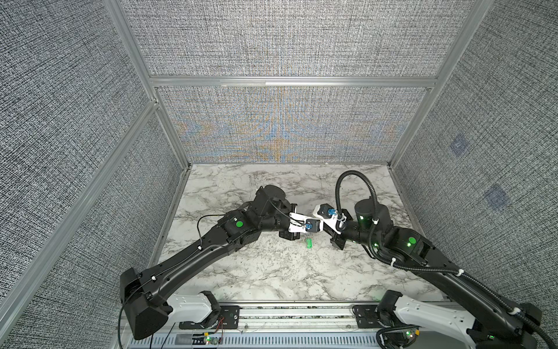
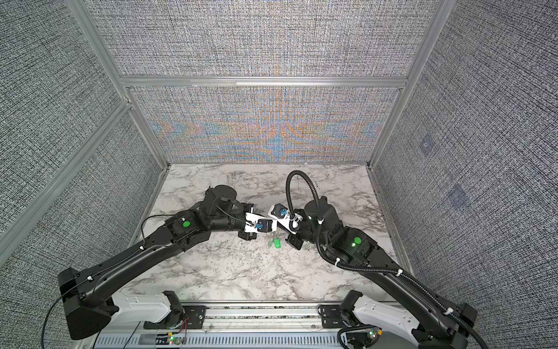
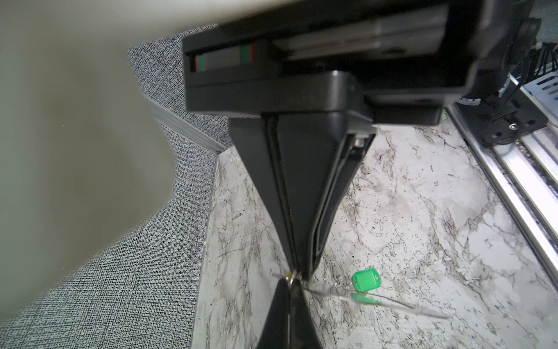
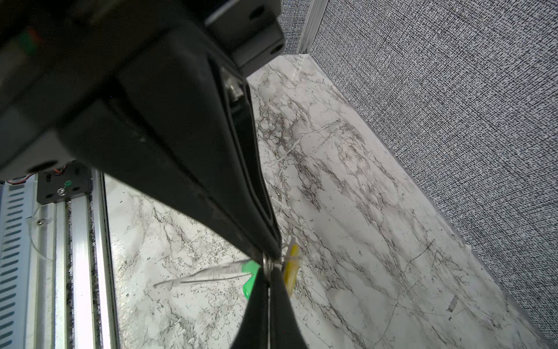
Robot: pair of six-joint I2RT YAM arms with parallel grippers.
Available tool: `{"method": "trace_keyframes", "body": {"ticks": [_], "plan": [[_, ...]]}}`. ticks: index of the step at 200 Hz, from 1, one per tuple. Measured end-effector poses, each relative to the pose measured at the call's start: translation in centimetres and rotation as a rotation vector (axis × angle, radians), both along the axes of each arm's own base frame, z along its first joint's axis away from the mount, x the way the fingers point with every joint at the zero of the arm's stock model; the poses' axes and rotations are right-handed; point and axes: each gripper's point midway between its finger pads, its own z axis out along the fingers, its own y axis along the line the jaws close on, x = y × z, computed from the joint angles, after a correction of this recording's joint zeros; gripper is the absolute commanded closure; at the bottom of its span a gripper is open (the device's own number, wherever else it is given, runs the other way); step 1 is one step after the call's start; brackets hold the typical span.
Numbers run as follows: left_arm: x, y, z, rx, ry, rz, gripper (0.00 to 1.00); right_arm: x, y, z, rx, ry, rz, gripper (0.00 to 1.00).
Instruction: Remove the keys from the keyring
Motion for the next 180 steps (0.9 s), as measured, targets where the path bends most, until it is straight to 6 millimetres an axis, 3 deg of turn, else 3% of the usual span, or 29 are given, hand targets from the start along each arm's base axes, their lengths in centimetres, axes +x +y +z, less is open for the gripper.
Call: {"method": "trace_keyframes", "body": {"ticks": [26,51,95,180], "plan": [[-0.1,-0.1,0.1,-0.011,0.012,-0.004,1.0,0.0,-0.2,0.3,0.005,-0.009,-0.008,0.8],[-0.2,-0.1,0.0,-0.01,0.019,-0.004,1.0,-0.1,-0.7,0.9,0.017,-0.042,-0.019,0.72],[-0.2,0.0,0.1,-0.023,0.042,0.001,1.0,-0.1,-2.1,0.7,0.012,-0.092,-0.059,0.69],[-0.5,-0.2,1.0,-0.073,0.082,-0.011,1.0,1.0,-2.3,-3.2,-0.066,-0.07,-0.1,0.66]]}}
